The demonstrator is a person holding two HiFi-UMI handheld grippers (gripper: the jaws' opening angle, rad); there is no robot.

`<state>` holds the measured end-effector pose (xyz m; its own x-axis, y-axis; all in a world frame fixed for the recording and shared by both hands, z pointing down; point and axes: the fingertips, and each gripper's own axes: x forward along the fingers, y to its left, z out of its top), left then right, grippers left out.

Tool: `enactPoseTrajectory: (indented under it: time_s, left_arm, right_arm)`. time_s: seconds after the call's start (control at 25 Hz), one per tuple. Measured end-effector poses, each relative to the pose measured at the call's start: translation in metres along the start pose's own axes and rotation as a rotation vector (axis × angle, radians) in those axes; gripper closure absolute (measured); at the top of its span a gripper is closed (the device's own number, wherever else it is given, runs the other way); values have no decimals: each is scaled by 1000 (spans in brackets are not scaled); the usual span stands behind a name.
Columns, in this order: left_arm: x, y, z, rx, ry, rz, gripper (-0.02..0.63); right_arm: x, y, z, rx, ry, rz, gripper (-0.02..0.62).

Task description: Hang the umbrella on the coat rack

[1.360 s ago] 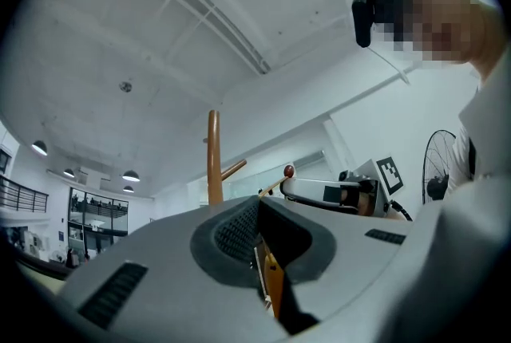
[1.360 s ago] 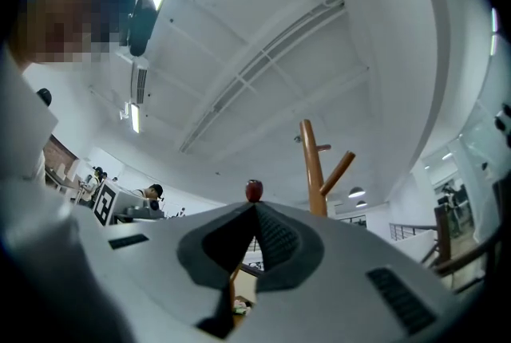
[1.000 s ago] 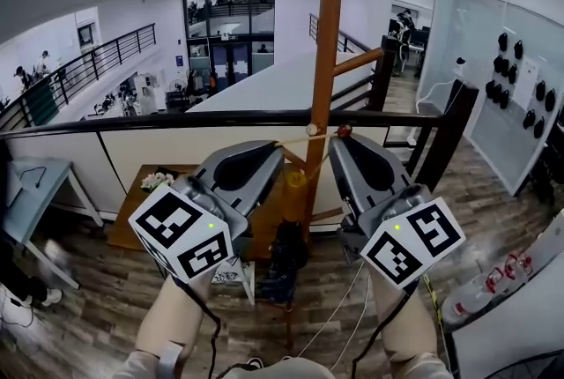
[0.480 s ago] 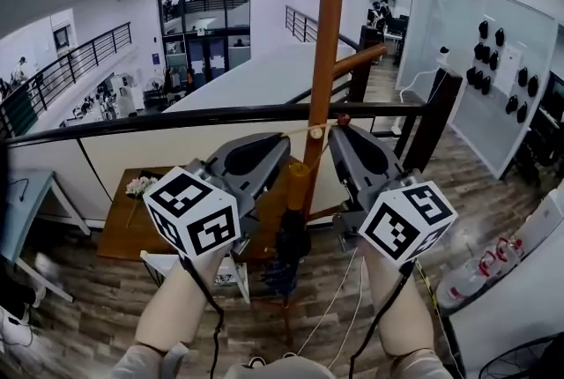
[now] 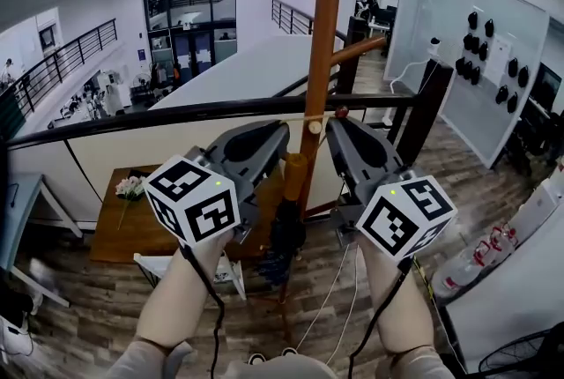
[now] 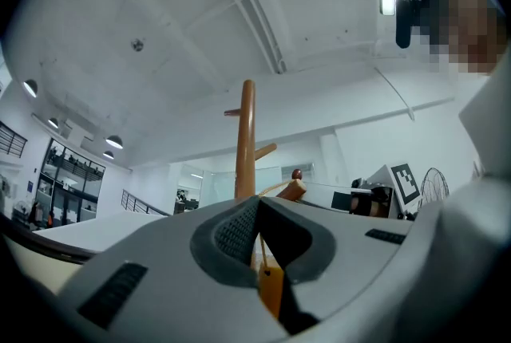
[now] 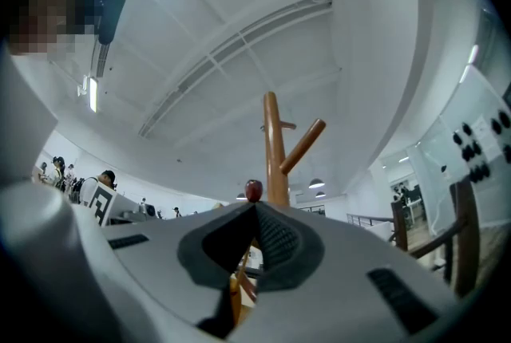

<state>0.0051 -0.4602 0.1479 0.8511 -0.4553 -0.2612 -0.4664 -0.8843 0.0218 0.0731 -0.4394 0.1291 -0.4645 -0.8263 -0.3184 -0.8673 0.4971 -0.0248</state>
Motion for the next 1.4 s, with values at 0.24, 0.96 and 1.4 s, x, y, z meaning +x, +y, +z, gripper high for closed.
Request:
enactPoseTrajectory:
  time_s: [0.24,0.96,1.4]
  left_arm:
    - [9,5,-17,-42,37,-17,604]
    - [27,15,-78,-8,138,-16,604]
    - [6,11,-64,87,75,-2,588]
  right_arm:
    - [0,-16,-15,19,34,-25,592]
    - [7,-24,-75,-43,141,14,591]
    - [4,-5,-89,-144,193,22,517]
